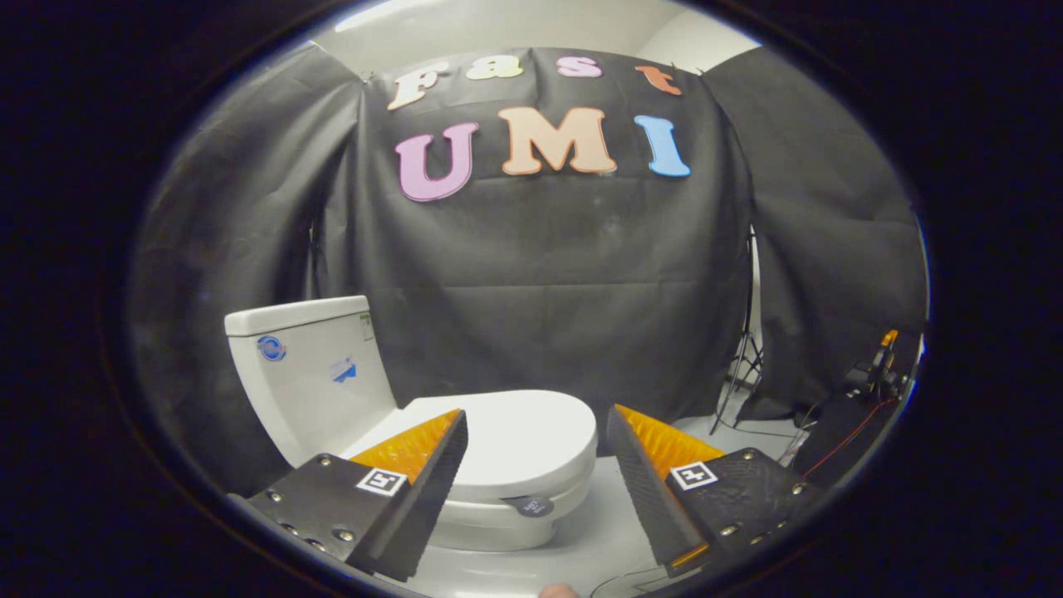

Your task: Open the toilet lid.

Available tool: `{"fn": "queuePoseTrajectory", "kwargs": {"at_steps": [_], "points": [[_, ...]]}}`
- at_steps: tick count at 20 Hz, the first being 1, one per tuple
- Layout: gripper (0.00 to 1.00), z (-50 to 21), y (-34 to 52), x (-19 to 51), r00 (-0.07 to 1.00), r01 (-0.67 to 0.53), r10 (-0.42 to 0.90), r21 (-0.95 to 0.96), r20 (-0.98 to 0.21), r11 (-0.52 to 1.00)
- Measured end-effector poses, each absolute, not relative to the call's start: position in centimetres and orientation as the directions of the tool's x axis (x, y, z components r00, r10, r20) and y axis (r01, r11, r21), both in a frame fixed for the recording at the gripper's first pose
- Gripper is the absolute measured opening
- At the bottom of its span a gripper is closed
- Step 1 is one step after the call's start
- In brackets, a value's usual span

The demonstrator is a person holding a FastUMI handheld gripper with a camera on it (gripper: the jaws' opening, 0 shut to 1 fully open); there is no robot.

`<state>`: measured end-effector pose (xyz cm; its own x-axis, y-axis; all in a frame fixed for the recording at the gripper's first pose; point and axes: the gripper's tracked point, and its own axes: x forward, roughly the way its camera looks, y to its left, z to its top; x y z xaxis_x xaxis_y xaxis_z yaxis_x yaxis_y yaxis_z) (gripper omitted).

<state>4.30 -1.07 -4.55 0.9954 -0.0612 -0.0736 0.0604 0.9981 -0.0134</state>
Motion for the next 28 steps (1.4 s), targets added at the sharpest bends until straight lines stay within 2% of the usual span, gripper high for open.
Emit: {"fn": "queuePoseTrajectory", "kwargs": {"at_steps": [9,18,22,26,27,28], "points": [[1.0,-12.9,-5.2,8.8,0.946,0.195,-0.134,0.187,-0.295,0.963],[1.0,-21.4,-4.7,11.3,0.846,0.297,-0.05,0.392,-0.53,0.871],[0.89,-24.5,-4.0,11.4,0.805,0.361,-0.009,0.477,-0.593,0.801],[0.81,-25.4,-2.4,11.9,0.798,0.39,0.074,0.606,-0.598,0.694],[0.67,-25.5,-1.6,12.3,0.798,0.382,0.109,0.637,-0.593,0.67],[0.54,-26.1,-2.4,12.0,0.786,0.419,0.077,0.62,-0.614,0.663]]}}
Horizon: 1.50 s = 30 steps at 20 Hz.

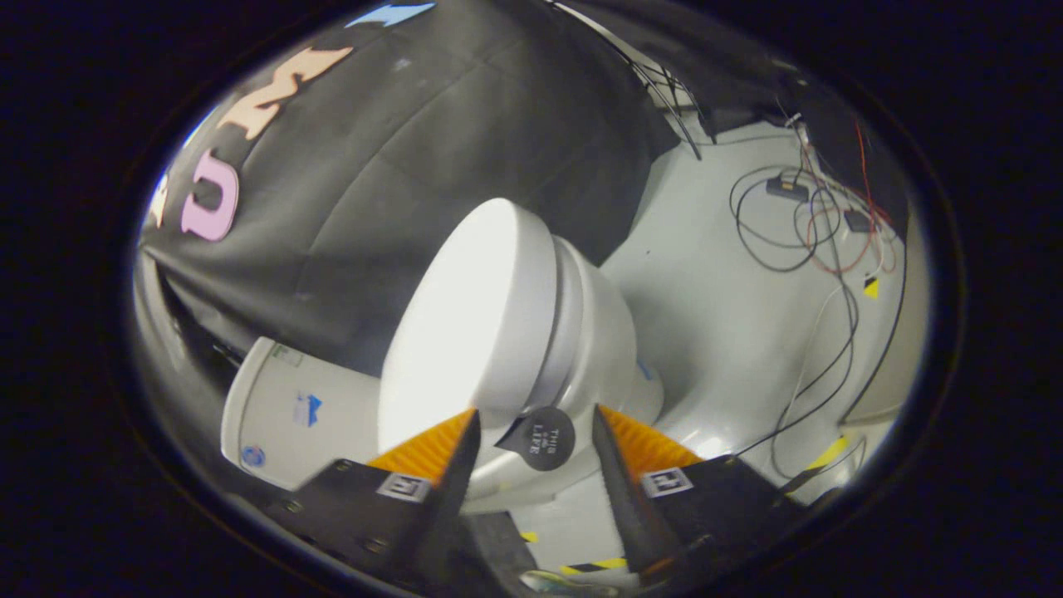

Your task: Open the toilet lid.

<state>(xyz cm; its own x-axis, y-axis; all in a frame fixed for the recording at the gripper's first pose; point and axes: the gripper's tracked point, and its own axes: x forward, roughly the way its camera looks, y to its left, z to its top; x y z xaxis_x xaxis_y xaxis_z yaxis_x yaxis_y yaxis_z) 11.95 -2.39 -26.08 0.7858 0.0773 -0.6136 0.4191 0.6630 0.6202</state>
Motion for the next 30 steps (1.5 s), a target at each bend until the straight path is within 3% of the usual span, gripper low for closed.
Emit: {"fn": "queuePoseTrajectory", "kwargs": {"at_steps": [3,7,8,10,24,30], "points": [[0.12,-25.9,-2.7,12.2,0.815,0.433,0.067,0.682,-0.576,0.589],[0.13,-25.1,-2.8,11.7,0.821,0.406,0.121,0.72,-0.558,0.563],[0.13,-27.5,-1.0,14.2,0.818,0.4,0.138,0.725,-0.559,0.561],[0.01,-25.7,-1.4,12.9,0.815,0.387,0.138,0.705,-0.563,0.594],[0.01,-17.2,0.5,11.8,0.866,0.305,0.11,0.691,-0.487,0.655],[0.01,-12.8,3.0,12.0,0.896,0.21,0.126,0.657,-0.425,0.724]]}}
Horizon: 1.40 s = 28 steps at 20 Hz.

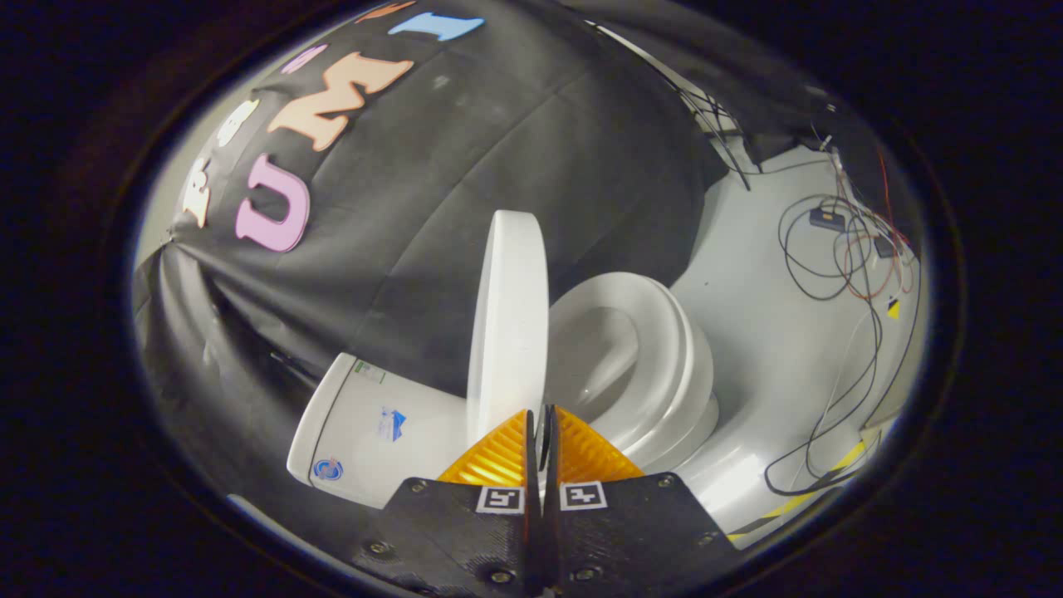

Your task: Open the toilet lid.

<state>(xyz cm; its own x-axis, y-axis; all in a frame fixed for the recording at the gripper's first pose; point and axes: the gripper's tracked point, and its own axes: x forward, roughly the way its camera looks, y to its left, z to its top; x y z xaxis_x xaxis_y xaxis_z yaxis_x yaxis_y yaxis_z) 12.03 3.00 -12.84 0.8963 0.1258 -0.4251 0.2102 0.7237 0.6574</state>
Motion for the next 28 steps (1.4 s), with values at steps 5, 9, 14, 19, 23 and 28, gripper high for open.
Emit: {"fn": "queuePoseTrajectory", "kwargs": {"at_steps": [5,9,14,19,23,28], "points": [[0.01,-10.6,4.6,12.0,0.904,0.16,0.145,0.635,-0.402,0.756],[0.01,-9.5,5.3,12.2,0.909,0.151,0.121,0.585,-0.399,0.797],[0.01,-7.1,7.8,12.2,0.918,0.095,0.148,0.565,-0.368,0.819],[0.01,-5.3,9.8,12.1,0.925,0.058,0.145,0.508,-0.351,0.859],[0.02,-4.2,11.3,12.1,0.932,0.033,0.148,0.484,-0.331,0.875],[0.03,-2.8,13.7,12.1,0.938,-0.022,0.173,0.447,-0.3,0.894]]}}
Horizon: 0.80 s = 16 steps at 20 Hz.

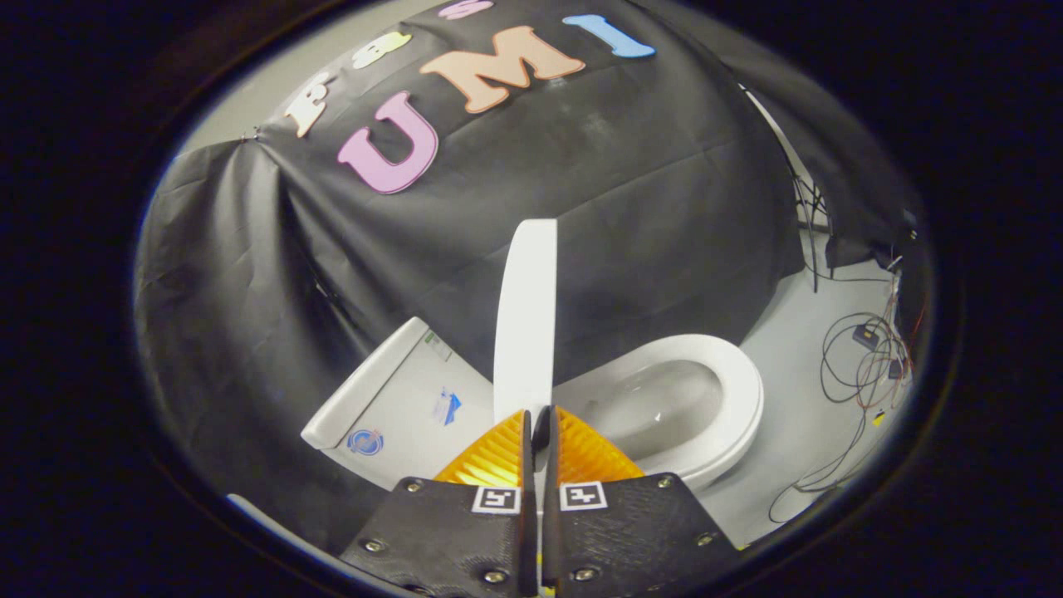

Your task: Open the toilet lid.

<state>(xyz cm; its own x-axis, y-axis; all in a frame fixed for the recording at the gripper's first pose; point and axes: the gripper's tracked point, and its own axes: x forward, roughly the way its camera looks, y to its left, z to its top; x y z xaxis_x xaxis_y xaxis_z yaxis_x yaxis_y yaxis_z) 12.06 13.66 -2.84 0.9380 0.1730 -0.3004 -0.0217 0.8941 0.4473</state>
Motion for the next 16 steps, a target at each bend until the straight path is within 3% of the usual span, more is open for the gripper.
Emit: {"fn": "queuePoseTrajectory", "kwargs": {"at_steps": [16], "points": [[0.04,0.2,21.7,12.2,0.935,-0.171,0.26,0.335,-0.241,0.927]]}}
